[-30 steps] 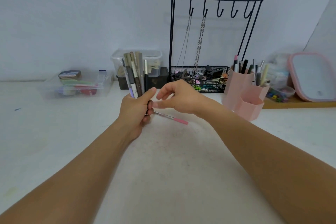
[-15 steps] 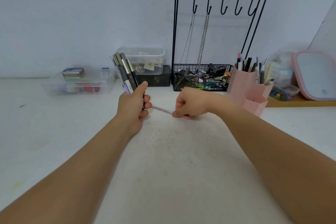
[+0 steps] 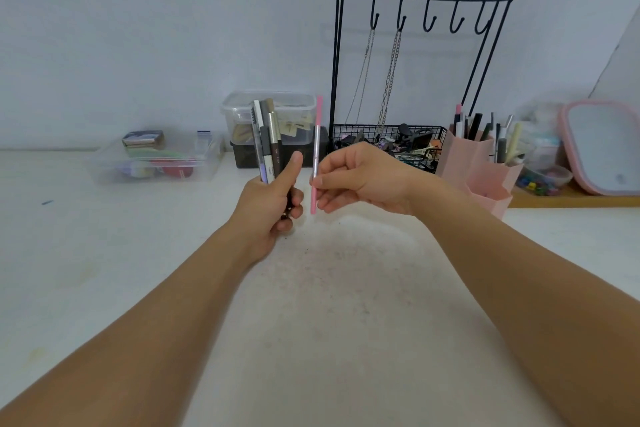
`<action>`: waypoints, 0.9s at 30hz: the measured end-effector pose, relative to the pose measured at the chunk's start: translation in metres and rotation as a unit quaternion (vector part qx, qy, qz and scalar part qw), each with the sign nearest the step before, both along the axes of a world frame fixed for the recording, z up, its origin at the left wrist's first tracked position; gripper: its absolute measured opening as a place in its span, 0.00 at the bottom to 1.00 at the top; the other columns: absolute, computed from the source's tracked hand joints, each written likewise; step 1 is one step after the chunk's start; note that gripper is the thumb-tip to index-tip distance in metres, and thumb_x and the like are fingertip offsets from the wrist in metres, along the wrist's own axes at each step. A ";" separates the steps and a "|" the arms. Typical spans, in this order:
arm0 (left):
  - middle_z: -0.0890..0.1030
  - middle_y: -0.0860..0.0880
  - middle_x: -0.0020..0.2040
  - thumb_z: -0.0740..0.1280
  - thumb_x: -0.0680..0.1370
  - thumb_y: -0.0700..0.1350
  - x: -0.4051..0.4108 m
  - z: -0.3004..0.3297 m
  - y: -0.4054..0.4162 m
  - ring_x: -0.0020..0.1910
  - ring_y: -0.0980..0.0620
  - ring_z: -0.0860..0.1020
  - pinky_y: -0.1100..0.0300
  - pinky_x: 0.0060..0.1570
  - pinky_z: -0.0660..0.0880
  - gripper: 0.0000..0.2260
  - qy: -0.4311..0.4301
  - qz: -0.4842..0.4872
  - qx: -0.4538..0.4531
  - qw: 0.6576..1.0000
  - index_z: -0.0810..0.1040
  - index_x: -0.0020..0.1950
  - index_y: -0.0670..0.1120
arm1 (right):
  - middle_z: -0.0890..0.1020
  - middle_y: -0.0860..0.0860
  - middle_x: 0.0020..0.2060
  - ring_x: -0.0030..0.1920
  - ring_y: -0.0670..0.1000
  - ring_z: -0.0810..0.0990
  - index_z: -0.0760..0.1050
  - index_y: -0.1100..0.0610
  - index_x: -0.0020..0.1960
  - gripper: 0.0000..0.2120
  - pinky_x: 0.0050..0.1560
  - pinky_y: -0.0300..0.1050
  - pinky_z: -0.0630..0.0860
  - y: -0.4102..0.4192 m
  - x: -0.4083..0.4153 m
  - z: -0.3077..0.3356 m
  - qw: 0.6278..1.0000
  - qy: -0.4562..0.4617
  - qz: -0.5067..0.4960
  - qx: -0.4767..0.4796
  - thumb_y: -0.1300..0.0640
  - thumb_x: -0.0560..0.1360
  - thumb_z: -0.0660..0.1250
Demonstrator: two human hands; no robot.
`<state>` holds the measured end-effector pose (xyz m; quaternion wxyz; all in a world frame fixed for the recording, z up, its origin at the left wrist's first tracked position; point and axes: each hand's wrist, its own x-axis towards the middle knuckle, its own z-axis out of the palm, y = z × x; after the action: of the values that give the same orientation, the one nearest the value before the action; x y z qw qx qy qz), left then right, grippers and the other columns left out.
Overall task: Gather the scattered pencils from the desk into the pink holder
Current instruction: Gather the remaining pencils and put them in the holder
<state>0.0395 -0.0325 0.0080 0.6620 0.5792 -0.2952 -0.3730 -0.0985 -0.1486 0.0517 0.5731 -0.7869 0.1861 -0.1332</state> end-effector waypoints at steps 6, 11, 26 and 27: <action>0.83 0.48 0.34 0.67 0.66 0.69 -0.007 0.001 0.002 0.28 0.54 0.77 0.64 0.22 0.65 0.30 -0.045 -0.046 -0.002 0.998 0.83 0.46 0.42 | 0.81 0.57 0.36 0.33 0.46 0.76 0.82 0.66 0.51 0.08 0.33 0.40 0.71 0.008 0.004 -0.002 0.994 -0.013 -0.011 -0.106 0.61 0.76 0.72; 0.77 0.47 0.31 0.74 0.64 0.62 -0.005 -0.002 0.004 0.27 0.52 0.75 0.64 0.22 0.64 0.26 -0.061 -0.093 -0.017 0.994 0.78 0.46 0.41 | 0.82 0.52 0.32 0.31 0.44 0.75 0.82 0.60 0.41 0.03 0.32 0.37 0.73 0.014 0.007 0.002 0.972 0.020 0.001 -0.232 0.63 0.73 0.75; 0.77 0.47 0.37 0.57 0.86 0.41 -0.034 -0.012 -0.011 0.28 0.56 0.80 0.59 0.30 0.77 0.08 -0.252 0.007 -0.010 0.968 0.73 0.51 0.40 | 0.83 0.63 0.37 0.36 0.59 0.82 0.82 0.68 0.46 0.17 0.30 0.48 0.81 0.050 0.027 -0.012 0.983 -0.081 -0.153 -0.055 0.52 0.73 0.76; 0.78 0.47 0.41 0.55 0.86 0.42 -0.034 -0.015 -0.011 0.34 0.56 0.82 0.56 0.37 0.77 0.11 -0.225 -0.013 0.010 0.974 0.73 0.59 0.37 | 0.85 0.62 0.40 0.40 0.58 0.84 0.82 0.68 0.47 0.16 0.36 0.48 0.83 0.052 0.027 -0.015 0.980 -0.084 -0.175 -0.047 0.53 0.73 0.75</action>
<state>0.0055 -0.0436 -0.0066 0.5678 0.6513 -0.4400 -0.2445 -0.0713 -0.0967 0.0364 0.5167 -0.7544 0.2658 -0.3053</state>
